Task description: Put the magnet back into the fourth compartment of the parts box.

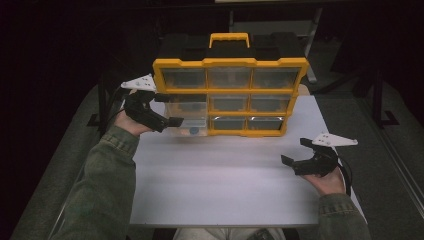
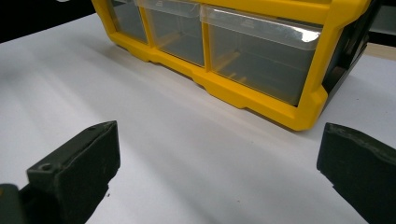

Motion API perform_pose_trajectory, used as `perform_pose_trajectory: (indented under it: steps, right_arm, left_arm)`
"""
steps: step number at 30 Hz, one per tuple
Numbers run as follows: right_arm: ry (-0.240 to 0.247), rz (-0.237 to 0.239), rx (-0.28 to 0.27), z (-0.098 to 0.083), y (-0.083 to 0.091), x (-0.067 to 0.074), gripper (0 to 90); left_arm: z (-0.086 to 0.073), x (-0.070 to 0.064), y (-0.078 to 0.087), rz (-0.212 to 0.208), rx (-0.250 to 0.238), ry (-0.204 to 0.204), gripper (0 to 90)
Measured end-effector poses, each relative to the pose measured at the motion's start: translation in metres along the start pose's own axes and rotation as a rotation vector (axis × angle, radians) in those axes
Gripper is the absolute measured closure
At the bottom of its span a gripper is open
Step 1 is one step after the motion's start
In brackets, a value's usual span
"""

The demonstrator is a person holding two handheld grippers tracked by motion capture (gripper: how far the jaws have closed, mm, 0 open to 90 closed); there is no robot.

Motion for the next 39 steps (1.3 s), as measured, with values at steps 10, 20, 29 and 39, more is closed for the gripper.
perform_pose_trajectory:
  steps: [10,20,29,39]
  right_arm:
    - [-0.002,-0.002,0.001,0.0,0.0,0.0,0.0]
    - [-0.002,-0.001,0.001,0.0,0.0,0.0,0.0]
    - [-0.003,-0.001,0.001,0.0,0.0,0.001,0.0]
    - [0.0,-0.007,-0.004,0.001,0.001,0.0,0.0]
  left_arm:
    - [-0.01,-0.001,0.009,0.023,-0.022,0.004,0.0]
    - [-0.023,-0.005,0.017,0.058,-0.055,0.018,0.0]
    - [-0.043,-0.001,0.024,0.089,-0.094,0.062,0.0]
    - [-0.059,-0.002,0.033,0.124,-0.128,0.088,0.0]
Point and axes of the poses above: each handheld gripper's, and its own axes: y roughly backward along the jaws, z roughly out of its top, x roughly to its left, the point moved 5 cm from there along -y, roughly forward along the jaws, and after that the axes turned 9 degrees about x, right-handed, at the moved point
